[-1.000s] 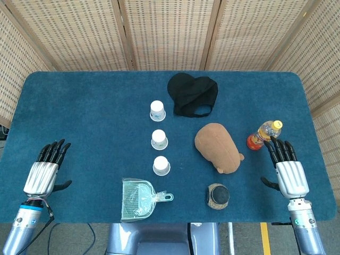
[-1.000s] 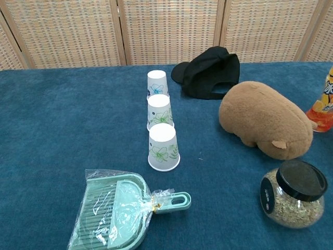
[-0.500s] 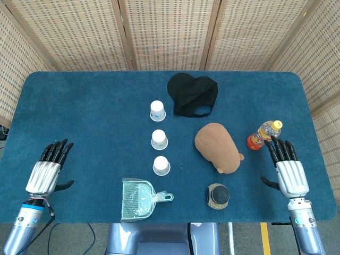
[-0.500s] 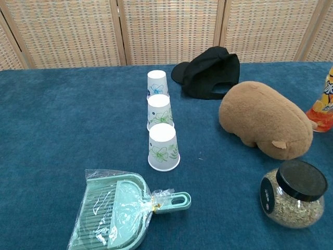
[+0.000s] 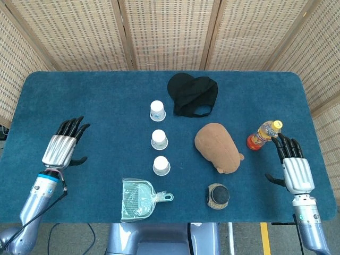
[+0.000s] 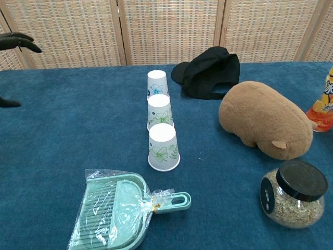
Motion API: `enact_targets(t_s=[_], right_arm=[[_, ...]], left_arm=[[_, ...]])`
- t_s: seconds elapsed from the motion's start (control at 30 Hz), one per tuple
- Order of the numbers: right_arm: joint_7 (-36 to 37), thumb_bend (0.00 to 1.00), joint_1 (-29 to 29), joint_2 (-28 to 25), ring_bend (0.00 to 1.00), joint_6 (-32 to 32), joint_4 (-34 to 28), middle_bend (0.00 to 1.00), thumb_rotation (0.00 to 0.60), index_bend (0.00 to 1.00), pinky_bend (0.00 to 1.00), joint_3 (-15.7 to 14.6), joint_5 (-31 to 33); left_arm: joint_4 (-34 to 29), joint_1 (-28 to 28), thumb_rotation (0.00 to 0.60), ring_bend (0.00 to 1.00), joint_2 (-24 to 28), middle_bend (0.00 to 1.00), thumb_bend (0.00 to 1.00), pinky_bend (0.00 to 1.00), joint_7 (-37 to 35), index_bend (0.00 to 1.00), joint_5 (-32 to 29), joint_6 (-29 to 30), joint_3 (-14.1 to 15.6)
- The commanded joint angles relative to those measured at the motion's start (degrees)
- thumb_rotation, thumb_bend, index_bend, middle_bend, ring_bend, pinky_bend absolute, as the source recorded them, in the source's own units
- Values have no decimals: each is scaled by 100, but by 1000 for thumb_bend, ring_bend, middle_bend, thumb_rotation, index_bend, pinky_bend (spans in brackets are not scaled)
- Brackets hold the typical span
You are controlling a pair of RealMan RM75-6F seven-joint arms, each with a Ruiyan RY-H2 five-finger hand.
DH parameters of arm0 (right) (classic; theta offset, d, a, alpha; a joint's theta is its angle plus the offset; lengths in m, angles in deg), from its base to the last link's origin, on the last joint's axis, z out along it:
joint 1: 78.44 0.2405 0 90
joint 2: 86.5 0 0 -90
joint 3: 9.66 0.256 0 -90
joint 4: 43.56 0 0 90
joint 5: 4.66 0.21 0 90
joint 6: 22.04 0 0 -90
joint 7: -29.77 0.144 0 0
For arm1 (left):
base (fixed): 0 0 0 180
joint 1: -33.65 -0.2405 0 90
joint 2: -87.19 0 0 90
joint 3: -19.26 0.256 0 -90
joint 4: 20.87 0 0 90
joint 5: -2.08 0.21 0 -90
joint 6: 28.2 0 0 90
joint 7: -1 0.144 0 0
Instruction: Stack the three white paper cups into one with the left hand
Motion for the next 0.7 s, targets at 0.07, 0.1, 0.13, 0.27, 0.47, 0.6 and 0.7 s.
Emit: enact_targets(t_s=[0.07, 0.1, 0.13, 0.27, 0.47, 0.6, 0.7], right_arm=[[97, 105, 31, 7, 0, 113, 88, 0, 600, 49, 0, 44, 131], [115, 105, 38, 10, 0, 137, 107, 0, 600, 49, 0, 50, 154], [128, 106, 45, 14, 0, 157, 124, 0, 600, 50, 0, 56, 171], [172, 106, 61, 24, 0, 222, 178, 0, 600, 53, 0, 71, 240], [270, 106, 82, 27, 0, 306, 262, 0, 600, 55, 0, 111, 346], [347, 106, 102, 35, 0, 392, 345, 0, 600, 57, 0, 132, 429], [426, 106, 128, 49, 0, 514, 440, 0, 600, 62, 0, 157, 546]], left_arm=[[229, 744, 600, 0, -220, 0, 198, 58, 611, 182, -681, -488, -500], [295, 860, 600, 0, -276, 0, 198, 58, 687, 193, -798, -554, -554], [362, 965, 600, 0, -333, 0, 198, 59, 744, 214, -911, -608, -601], [674, 1343, 600, 0, -554, 0, 198, 59, 906, 269, -1301, -828, -744], [1274, 1919, 600, 0, -913, 0, 198, 59, 1196, 283, -1919, -1158, -867], [1834, 2368, 600, 0, -1221, 0, 198, 60, 1376, 280, -2411, -1469, -937], [2399, 2823, 600, 0, -1605, 0, 198, 60, 1498, 263, -2847, -1783, -991]])
